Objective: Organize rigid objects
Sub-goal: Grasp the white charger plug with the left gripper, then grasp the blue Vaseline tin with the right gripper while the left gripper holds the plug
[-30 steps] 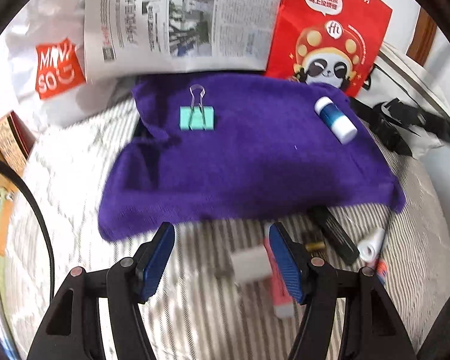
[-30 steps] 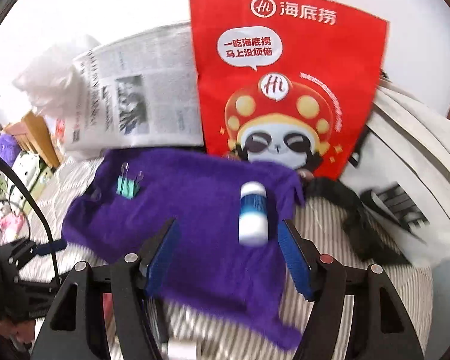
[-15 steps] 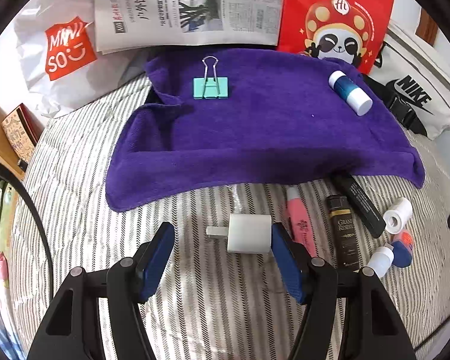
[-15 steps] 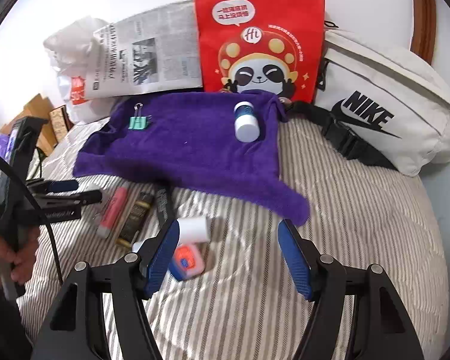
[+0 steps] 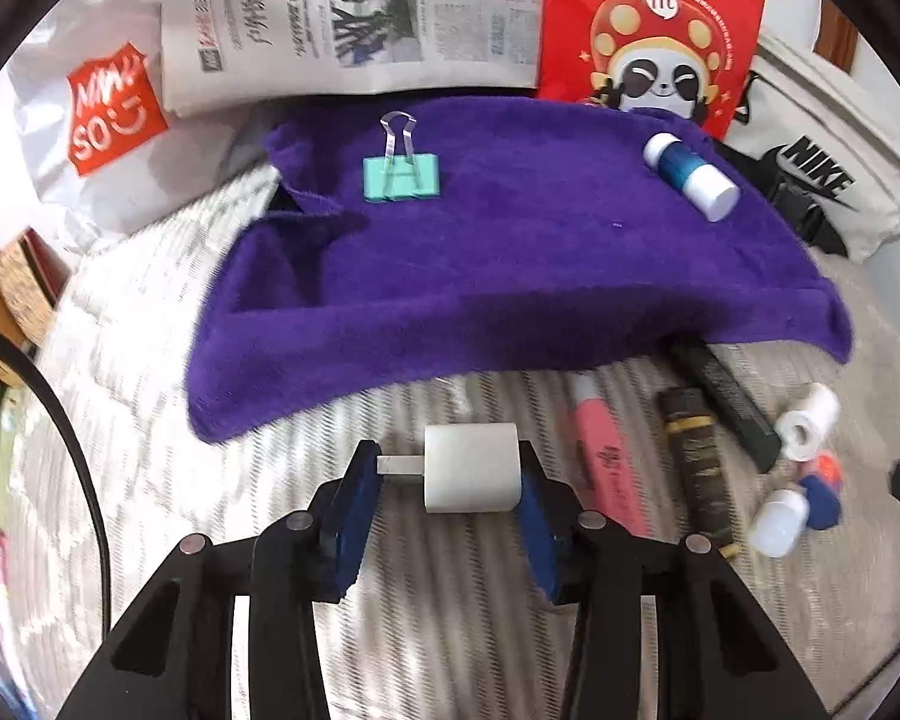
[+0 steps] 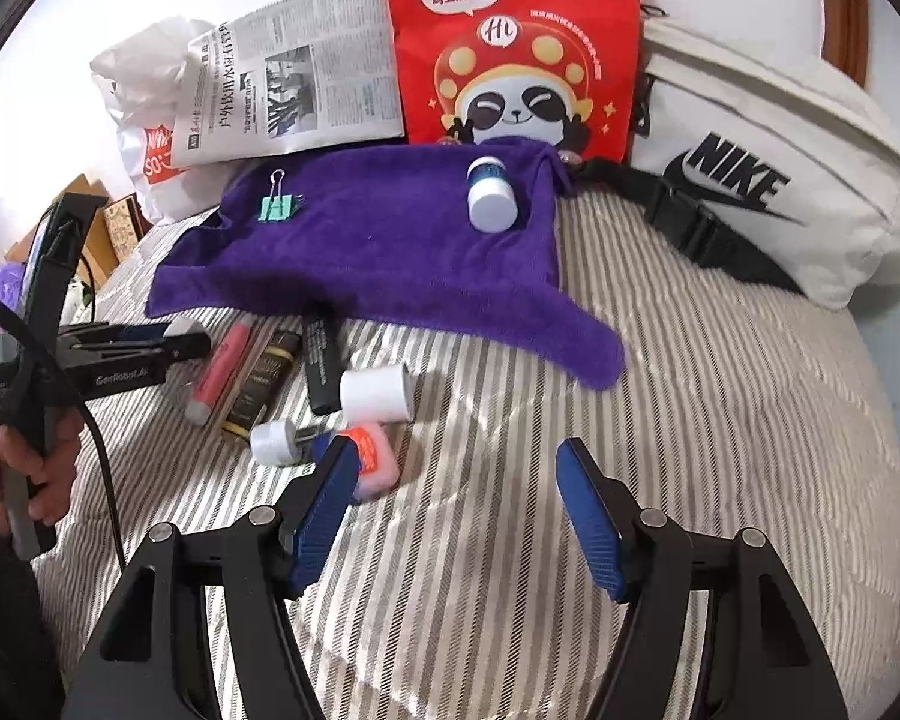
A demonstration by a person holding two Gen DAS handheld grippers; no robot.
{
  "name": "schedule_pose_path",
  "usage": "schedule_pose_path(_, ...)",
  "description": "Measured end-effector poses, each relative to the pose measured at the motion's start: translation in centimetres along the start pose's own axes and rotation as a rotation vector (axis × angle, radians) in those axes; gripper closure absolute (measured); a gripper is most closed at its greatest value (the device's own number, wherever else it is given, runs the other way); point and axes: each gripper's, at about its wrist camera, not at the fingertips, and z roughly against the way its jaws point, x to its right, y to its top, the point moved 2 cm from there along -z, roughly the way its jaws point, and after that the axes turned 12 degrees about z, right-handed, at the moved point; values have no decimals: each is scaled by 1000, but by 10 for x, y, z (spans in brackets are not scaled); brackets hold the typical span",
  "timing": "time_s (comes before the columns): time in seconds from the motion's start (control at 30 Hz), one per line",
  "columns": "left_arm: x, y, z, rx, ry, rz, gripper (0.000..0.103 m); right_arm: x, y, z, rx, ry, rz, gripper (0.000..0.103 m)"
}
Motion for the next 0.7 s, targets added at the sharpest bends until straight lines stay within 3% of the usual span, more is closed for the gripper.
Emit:
schedule_pose_path(0.07,-6,4,-1,15,18,-1,61,-4,-3,0,6,29,6,35)
schedule_pose_path(0.33,-26,12,-1,26,-37,41,61,-29,-4,-22,-15,94,85,35)
schedule_pose_path(0.43,-27,12,0,35,-47,42,61,-36,-6,-32,-27,69,126,38)
schedule_pose_path(0.63,-27,8,-1,55,-39,26,60,-45,-2,-47,-18,20,188,52)
schedule_pose_path(0.7,-27,8,-1,57,-45,25,60,-46,-1,-48,-8,25,194,63)
